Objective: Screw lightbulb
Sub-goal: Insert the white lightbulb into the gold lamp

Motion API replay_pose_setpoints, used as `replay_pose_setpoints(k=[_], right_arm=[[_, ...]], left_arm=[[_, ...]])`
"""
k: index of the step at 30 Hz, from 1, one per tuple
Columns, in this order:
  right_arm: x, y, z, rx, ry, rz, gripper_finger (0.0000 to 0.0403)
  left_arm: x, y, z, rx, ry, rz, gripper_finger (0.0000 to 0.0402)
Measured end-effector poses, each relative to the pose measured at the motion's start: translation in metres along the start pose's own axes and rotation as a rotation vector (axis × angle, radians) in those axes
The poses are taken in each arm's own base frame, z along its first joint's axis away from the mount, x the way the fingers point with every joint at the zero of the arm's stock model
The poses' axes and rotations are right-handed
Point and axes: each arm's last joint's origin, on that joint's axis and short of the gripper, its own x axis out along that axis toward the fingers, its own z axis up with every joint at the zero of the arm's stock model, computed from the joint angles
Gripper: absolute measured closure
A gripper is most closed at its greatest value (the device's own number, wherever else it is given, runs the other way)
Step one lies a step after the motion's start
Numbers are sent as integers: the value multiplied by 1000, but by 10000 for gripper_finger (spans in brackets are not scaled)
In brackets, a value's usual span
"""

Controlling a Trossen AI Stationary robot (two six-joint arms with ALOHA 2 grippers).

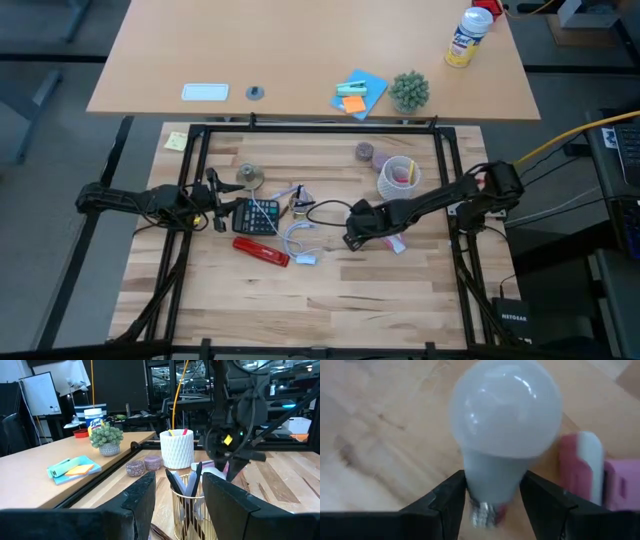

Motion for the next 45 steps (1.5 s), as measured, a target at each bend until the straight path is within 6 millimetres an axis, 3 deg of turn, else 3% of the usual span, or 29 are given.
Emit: replay_pose_setpoints(k=[5, 20, 25, 29, 36, 45], right_arm=[[13, 3, 0, -1, -60, -34, 215], [16, 3, 1, -31, -85, -47, 215], [15, 4, 2, -39, -98, -41, 234], [7, 4, 4, -65, -122, -18, 252], [-15, 5, 11, -83, -191, 28, 246], [-69, -2, 25, -174, -385, 88, 246]], left_arm=[[0, 0, 0, 1, 0, 0, 247], [0, 0, 0, 0, 0, 0, 247], [0, 0, 0, 0, 0, 0, 247], [0, 0, 0, 0, 0, 0, 247], [0, 0, 0, 0, 0, 0, 247], [0, 0, 0, 0, 0, 0, 247]])
